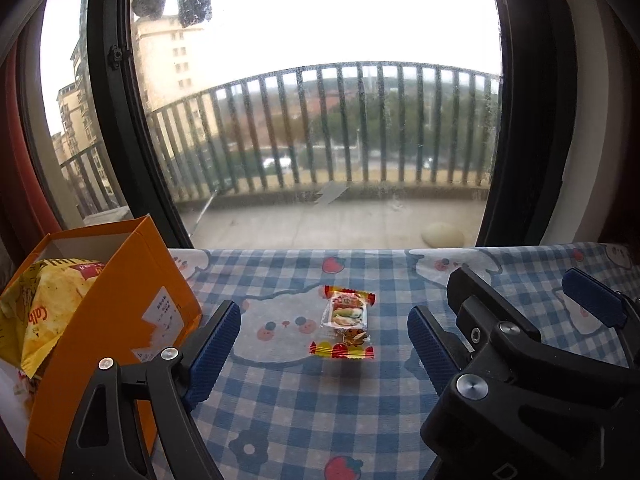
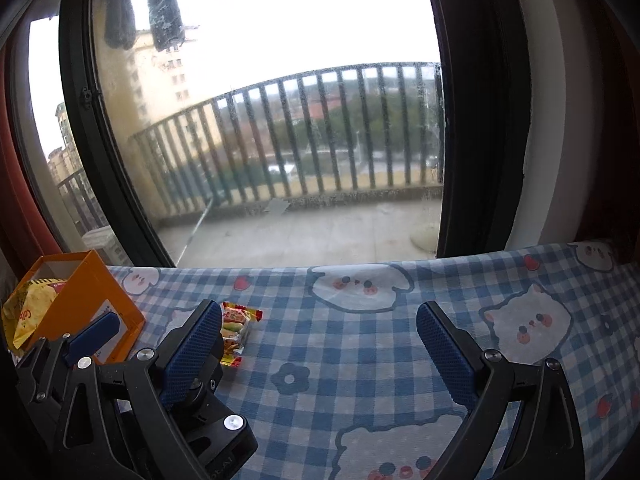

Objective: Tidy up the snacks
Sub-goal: 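Withdraw both tools and move the left tool toward the small wrapped candy, then grasp the small wrapped candy with the left tool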

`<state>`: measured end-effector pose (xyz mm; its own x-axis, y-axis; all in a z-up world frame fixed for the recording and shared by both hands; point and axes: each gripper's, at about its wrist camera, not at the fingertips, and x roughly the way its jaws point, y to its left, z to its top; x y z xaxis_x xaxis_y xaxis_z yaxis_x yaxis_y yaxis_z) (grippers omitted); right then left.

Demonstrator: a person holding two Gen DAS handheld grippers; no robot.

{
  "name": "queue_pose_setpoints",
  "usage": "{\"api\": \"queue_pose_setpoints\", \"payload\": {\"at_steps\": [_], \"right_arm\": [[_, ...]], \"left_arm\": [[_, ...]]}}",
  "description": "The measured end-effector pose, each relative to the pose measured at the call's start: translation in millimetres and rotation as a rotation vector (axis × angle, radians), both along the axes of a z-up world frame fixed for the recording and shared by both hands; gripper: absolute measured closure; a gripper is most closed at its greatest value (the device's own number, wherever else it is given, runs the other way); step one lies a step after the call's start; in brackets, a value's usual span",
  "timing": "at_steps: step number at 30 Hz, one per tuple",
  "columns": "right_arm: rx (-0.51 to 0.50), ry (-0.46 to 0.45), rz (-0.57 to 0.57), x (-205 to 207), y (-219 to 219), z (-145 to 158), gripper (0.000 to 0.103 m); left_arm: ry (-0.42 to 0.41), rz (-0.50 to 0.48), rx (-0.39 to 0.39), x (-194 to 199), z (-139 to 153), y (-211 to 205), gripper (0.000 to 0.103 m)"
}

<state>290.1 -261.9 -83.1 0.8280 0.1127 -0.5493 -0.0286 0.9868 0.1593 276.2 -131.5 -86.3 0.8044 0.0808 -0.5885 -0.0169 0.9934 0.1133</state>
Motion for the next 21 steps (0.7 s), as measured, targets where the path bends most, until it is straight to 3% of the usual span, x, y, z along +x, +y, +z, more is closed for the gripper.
{"api": "queue_pose_setpoints", "payload": {"at_steps": [7,12,18,21], "right_arm": [[0.019,0.067,-0.026,12,-5,-17,0.004],[0.016,0.102,-0.040,17,-9,-26,0.004],[-0.052,0.122,-0.058,16,-11,-28,0.004],[-0.034,0.132,-0.062,17,-15,-30,0.004]], "left_arm": [[0.085,-0.015,-0.048,12,-11,1,0.022],[0.120,-0.002,-0.037,19,-13,0,0.022],[0.142,-0.009,-0.033,28,-20,-7,0.030],[0.162,-0.016,-0.039,34,-19,-10,0.035]]}}
